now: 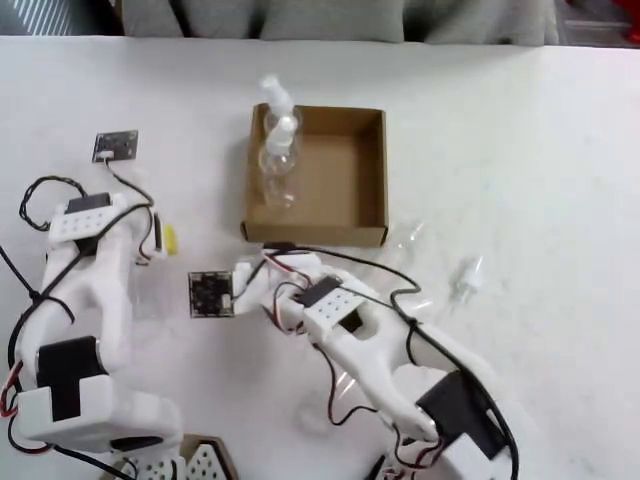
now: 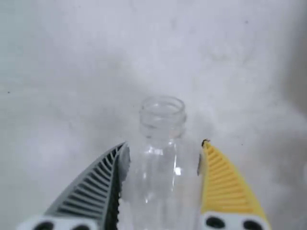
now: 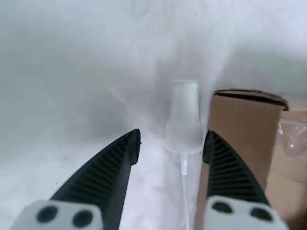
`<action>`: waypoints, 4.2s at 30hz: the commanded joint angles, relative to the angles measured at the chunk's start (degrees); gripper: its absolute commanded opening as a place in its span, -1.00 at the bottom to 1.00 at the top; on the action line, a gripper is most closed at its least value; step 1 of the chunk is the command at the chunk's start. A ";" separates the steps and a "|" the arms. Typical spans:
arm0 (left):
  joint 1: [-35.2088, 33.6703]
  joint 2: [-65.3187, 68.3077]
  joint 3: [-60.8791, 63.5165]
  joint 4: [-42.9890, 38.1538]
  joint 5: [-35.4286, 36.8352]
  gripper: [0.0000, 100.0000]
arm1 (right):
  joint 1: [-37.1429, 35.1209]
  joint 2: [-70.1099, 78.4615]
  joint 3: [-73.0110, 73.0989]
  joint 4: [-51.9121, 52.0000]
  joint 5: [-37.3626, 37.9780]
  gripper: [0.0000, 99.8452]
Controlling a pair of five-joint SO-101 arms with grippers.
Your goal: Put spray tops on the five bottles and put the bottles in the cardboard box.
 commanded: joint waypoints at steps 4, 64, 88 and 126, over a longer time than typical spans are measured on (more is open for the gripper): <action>-0.75 -0.22 -1.93 -1.23 -0.79 -0.96 | 2.33 5.05 -7.38 -0.84 0.62 -0.62; 10.77 -34.15 33.32 -30.42 -0.70 -0.95 | 13.93 -54.73 -15.30 18.15 -71.91 -0.97; 21.32 -99.56 65.76 -28.48 -0.26 -0.95 | 2.59 -46.55 -29.19 8.13 -72.62 -0.97; 40.75 -106.15 55.91 -5.98 9.05 -0.96 | 5.49 -41.36 -18.64 2.77 -58.46 -0.97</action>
